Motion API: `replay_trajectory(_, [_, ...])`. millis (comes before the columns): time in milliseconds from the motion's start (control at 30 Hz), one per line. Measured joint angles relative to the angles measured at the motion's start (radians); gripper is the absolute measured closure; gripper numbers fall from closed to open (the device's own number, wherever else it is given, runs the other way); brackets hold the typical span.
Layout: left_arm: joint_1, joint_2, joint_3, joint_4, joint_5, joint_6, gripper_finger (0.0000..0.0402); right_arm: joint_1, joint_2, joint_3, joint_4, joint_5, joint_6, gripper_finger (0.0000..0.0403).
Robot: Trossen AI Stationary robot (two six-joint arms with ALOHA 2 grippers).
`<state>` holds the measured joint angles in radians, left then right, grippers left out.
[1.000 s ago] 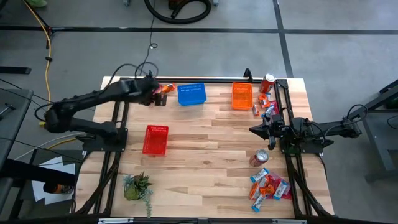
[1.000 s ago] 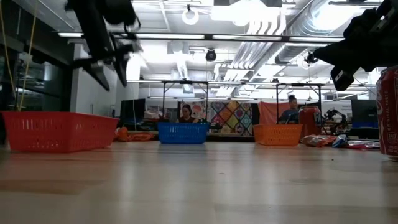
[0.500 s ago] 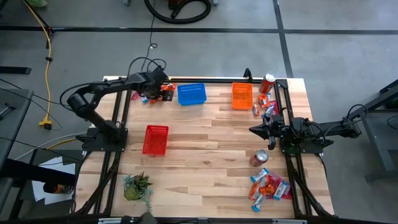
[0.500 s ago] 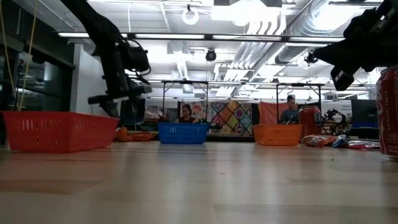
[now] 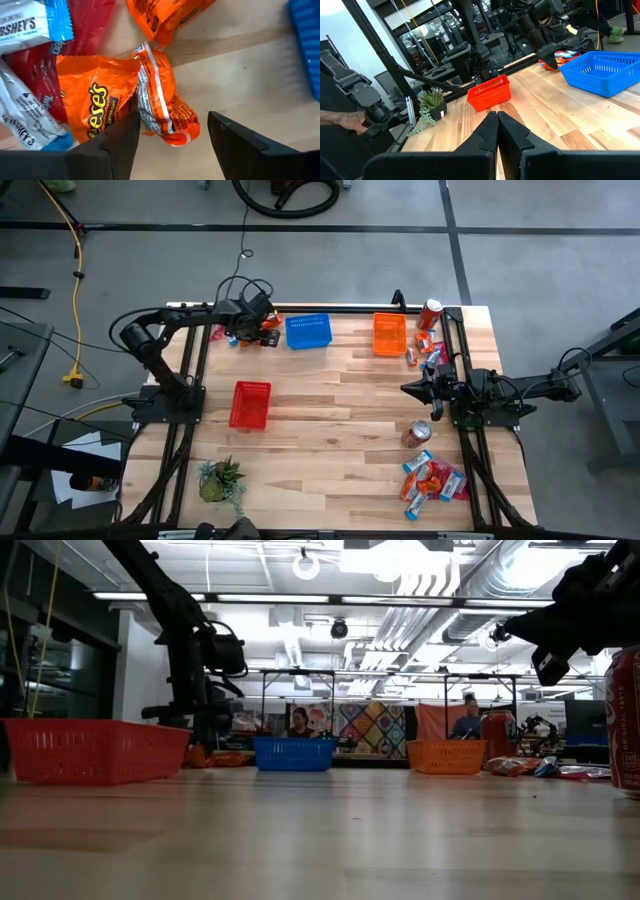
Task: Sort candy
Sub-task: Put the orange candy pack into the red basket
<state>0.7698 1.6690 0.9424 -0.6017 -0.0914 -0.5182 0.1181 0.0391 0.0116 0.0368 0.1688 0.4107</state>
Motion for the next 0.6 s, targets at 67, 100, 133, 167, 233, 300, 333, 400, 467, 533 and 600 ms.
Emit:
replay_trajectory(67, [-0.007, 0.009, 0.0, 0.007, -0.001, 0.006, 0.0212, 0.0, 0.0, 0.0, 0.0, 0.0, 0.0, 0.0398])
replay_trajectory(100, [-0.011, 0.012, 0.0, 0.005, -0.001, 0.007, 0.0229, 0.0, 0.0, 0.0, 0.0, 0.0, 0.0, 0.0398])
replay_trajectory(133, [-0.015, 0.013, 0.0, 0.004, -0.002, 0.007, 0.025, 0.0, 0.0, 0.0, 0.0, 0.0, 0.0, 0.0398])
replay_trajectory(167, [-0.021, 0.014, 0.0, 0.006, -0.003, 0.007, 0.0276, 0.0, 0.0, 0.0, 0.0, 0.0, 0.0, 0.0398])
replay_trajectory(233, [-0.029, 0.01, 0.0, 0.005, -0.002, 0.007, 0.0335, 0.0, 0.0, 0.0, 0.0, 0.0, 0.0, 0.0398])
replay_trajectory(300, [-0.037, -0.008, 0.0, 0.004, 0.01, 0.007, 0.0381, 0.0, 0.0, 0.0, 0.0, 0.0, 0.0, 0.0398])
replay_trajectory(333, [-0.041, -0.022, 0.0, 0.005, 0.01, 0.007, 0.0386, 0.0, 0.0, 0.0, 0.0, 0.0, 0.0, 0.0398])
replay_trajectory(400, [-0.041, -0.071, 0.0, -0.01, 0.02, 0.007, 0.0383, 0.0, 0.0, 0.0, 0.0, 0.0, 0.0, 0.0398])
replay_trajectory(467, [-0.04, -0.135, 0.0, -0.016, 0.033, 0.013, 0.0388, 0.0, 0.0, 0.0, 0.0, 0.0, 0.0, 0.0398])
replay_trajectory(533, [-0.041, -0.222, 0.0, -0.041, 0.055, 0.044, 0.0396, 0.0, 0.0, 0.0, 0.0, 0.0, 0.0, 0.0398])
replay_trajectory(600, [-0.055, -0.318, 0.0, -0.059, 0.105, 0.103, 0.0397, 0.0, 0.0, 0.0, 0.0, 0.0, 0.0, 0.0398])
